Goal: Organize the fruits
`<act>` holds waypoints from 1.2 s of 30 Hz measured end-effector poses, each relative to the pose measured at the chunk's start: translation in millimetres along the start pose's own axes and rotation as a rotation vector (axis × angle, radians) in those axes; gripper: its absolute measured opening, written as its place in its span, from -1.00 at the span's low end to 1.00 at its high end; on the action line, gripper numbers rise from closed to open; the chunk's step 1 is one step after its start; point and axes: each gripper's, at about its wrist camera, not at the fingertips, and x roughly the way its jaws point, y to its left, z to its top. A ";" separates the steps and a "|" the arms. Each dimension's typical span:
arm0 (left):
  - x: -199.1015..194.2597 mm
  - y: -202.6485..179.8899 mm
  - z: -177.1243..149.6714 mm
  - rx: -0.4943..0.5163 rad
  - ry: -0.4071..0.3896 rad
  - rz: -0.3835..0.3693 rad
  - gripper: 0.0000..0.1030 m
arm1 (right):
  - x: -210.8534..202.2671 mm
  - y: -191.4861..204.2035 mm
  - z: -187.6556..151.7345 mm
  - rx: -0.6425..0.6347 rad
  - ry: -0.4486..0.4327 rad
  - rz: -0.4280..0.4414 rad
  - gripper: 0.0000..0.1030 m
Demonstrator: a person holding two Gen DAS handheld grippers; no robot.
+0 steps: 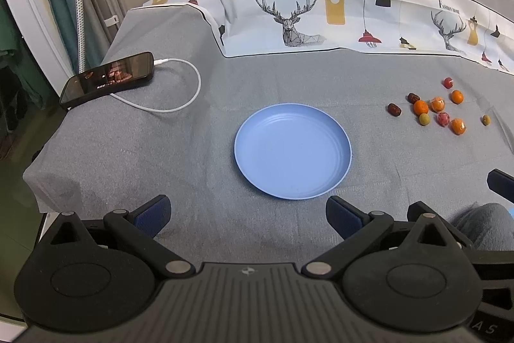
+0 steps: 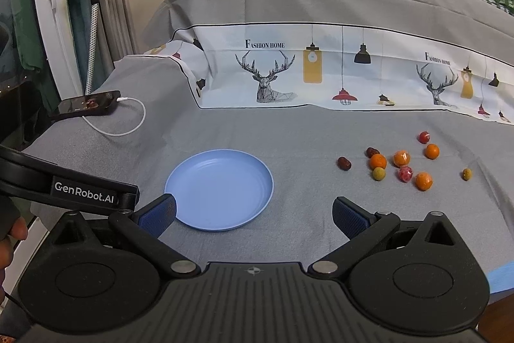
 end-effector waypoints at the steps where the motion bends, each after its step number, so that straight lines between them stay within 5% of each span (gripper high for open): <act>1: 0.1 0.0 0.2 -0.001 0.001 -0.002 0.99 | 0.0 0.3 -0.3 -0.001 0.000 0.001 0.99; 21: 11.4 2.2 4.8 -0.008 0.040 -0.023 0.99 | 9.3 -15.9 1.7 0.043 0.027 -0.020 0.99; 27: 26.6 -21.1 23.2 0.027 0.052 -0.074 0.99 | 18.3 -75.1 7.0 0.176 0.001 -0.145 0.99; 36: 87.1 -123.1 77.3 0.116 0.035 -0.176 0.99 | 50.4 -204.6 4.4 0.386 0.003 -0.389 0.99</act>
